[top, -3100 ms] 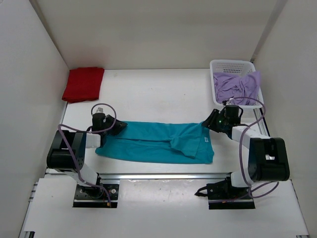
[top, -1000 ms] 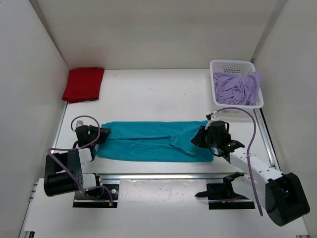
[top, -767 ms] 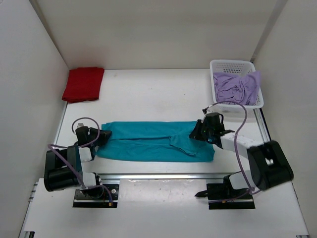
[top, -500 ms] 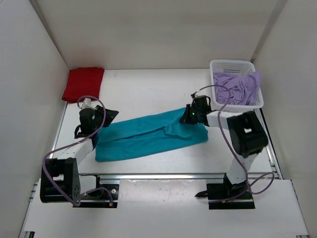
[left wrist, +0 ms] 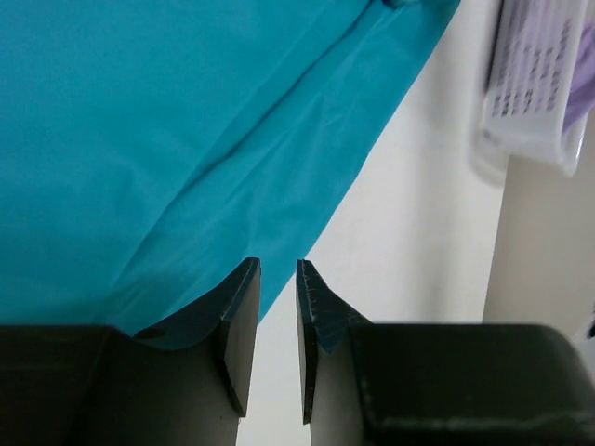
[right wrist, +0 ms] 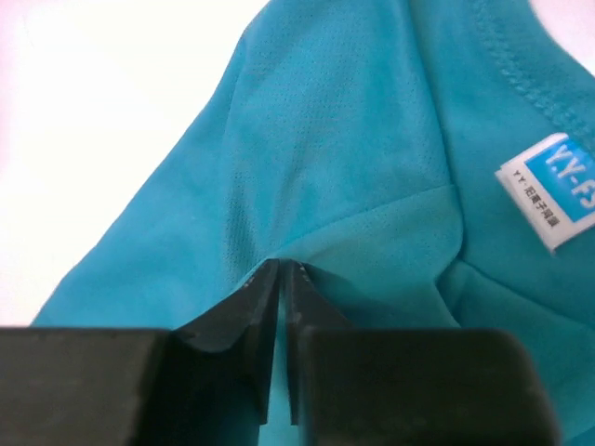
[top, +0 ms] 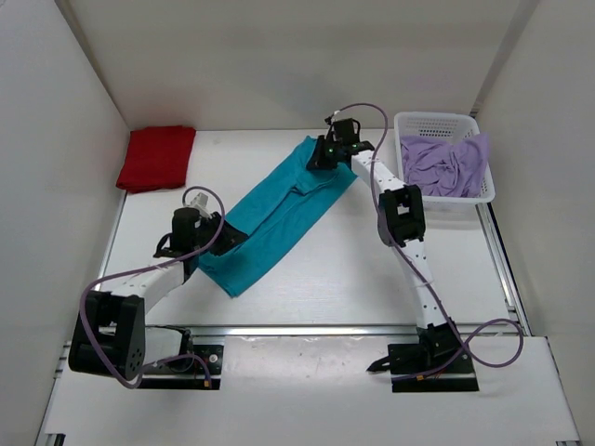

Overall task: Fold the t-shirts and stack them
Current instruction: Fold the other side of the tshirt into a rectangle, then rotate the tshirt 90 degrees

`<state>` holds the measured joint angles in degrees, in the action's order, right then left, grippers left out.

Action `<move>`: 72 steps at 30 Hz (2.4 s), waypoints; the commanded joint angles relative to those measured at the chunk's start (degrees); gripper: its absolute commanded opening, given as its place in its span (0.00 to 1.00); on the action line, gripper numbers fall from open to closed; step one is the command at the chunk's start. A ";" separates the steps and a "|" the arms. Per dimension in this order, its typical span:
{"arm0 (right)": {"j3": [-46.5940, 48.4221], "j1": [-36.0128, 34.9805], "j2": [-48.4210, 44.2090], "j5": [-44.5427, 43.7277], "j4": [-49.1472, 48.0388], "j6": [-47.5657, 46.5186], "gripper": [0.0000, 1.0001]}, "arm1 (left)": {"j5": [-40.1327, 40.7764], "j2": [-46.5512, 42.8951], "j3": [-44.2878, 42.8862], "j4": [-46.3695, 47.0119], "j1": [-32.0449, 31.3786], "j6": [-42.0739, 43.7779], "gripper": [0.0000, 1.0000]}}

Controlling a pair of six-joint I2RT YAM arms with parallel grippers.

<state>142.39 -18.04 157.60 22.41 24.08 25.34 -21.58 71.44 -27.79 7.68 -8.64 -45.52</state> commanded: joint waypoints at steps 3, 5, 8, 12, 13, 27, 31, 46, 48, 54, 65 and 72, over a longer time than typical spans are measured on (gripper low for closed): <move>1.12 0.74 -14.15 1.59 7.44 -4.93 0.21 | -2.15 -4.81 1.95 -5.05 -2.52 4.21 0.33; 6.56 0.47 -17.22 0.79 13.24 -9.07 0.28 | -1.80 -5.52 3.35 -5.13 -3.30 4.82 0.34; 11.93 -1.29 -19.60 -2.35 26.32 -14.42 0.30 | -2.84 -6.14 3.10 -5.22 -2.96 6.05 0.36; 0.67 -7.42 -28.97 -8.68 34.63 -17.08 0.26 | -4.25 -6.57 -1.90 -10.03 -2.61 10.17 0.37; -2.35 -9.79 -30.76 -10.53 34.37 -17.78 0.25 | -4.34 -6.66 -2.79 -11.45 -2.61 11.40 0.38; -89.21 -33.89 -63.94 -16.97 -34.67 11.90 0.35 | -11.20 -11.50 -5.61 -13.75 2.05 12.65 0.37; -85.44 -36.62 -54.09 -17.32 -38.41 15.26 0.39 | -11.29 -11.76 -5.00 -12.34 1.70 11.51 0.38; -95.60 -30.23 -59.14 -18.02 -35.76 16.06 0.00 | -10.23 -12.47 -2.62 -11.55 1.09 11.59 0.39; -103.59 -23.31 -66.77 -13.22 -34.89 13.17 0.00 | -7.87 -11.77 -2.44 -12.25 -2.06 12.12 0.40; -117.24 -6.58 -84.88 -0.63 -26.91 4.38 0.25 | -1.64 -8.78 -1.30 -16.28 -14.44 15.10 0.47; -128.85 -8.40 -108.38 -2.82 -14.58 11.12 0.40 | -5.39 -3.24 5.55 -12.01 -22.72 13.45 0.66; -131.75 -7.54 -110.22 -0.88 -17.31 13.68 0.33 | -7.34 0.27 7.49 -1.19 -25.63 5.71 0.72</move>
<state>11.40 -26.15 48.29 20.43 8.12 37.52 -27.05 70.83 -21.39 0.08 -33.54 -36.10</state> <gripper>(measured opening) 0.341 0.722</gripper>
